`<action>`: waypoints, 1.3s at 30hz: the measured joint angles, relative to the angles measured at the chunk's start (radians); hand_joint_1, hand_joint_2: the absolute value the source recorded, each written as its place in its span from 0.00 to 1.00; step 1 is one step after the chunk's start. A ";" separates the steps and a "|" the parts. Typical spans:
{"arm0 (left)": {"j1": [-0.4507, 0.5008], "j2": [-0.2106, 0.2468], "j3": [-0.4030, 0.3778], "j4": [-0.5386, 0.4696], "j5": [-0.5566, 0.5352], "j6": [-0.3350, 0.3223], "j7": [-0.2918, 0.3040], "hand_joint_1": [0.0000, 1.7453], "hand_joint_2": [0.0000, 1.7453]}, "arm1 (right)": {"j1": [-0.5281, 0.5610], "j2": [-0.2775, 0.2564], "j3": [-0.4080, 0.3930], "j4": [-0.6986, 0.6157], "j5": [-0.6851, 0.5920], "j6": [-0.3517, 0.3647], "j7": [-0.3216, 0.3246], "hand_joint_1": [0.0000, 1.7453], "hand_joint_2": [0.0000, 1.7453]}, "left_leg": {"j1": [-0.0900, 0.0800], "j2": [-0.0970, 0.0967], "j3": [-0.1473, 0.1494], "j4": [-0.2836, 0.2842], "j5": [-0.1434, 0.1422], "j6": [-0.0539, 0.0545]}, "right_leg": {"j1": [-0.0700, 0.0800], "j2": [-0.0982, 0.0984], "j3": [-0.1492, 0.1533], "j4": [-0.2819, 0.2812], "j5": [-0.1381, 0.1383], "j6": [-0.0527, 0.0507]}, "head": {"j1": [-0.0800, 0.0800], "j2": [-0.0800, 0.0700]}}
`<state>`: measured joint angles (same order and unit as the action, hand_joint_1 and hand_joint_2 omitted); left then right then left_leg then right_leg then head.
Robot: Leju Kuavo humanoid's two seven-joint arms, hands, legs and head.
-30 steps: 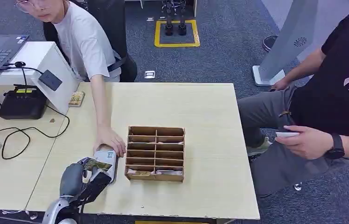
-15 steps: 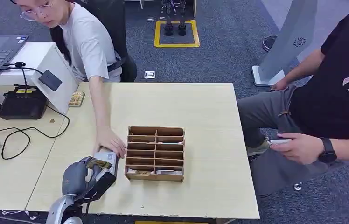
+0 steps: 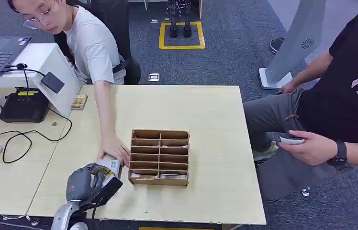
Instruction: Pass the card to the sensor for recognition and then transmit it.
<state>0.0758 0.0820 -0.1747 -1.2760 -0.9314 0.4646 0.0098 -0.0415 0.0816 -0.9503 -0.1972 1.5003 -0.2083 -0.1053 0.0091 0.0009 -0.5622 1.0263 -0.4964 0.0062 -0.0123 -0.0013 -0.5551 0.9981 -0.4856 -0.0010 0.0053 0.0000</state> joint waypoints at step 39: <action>-0.190 0.039 0.321 -0.140 -0.296 0.226 -0.410 1.00 1.00 | -0.035 0.002 0.050 0.000 0.053 0.028 -0.009 0.00 1.00 | 0.000 0.000 0.000 0.000 0.001 -0.001 | 0.000 0.001 -0.002 0.001 0.000 0.000 | 0.000 0.000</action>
<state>-0.1142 0.1209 0.1465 -1.4156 -1.2272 0.6905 -0.3998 -0.0763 0.0832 -0.8999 -0.1968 1.5530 -0.1801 -0.1141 0.0096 0.0013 -0.5626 1.0264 -0.4957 0.0052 -0.0121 -0.0003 -0.5569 0.9986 -0.4853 -0.0012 0.0053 0.0000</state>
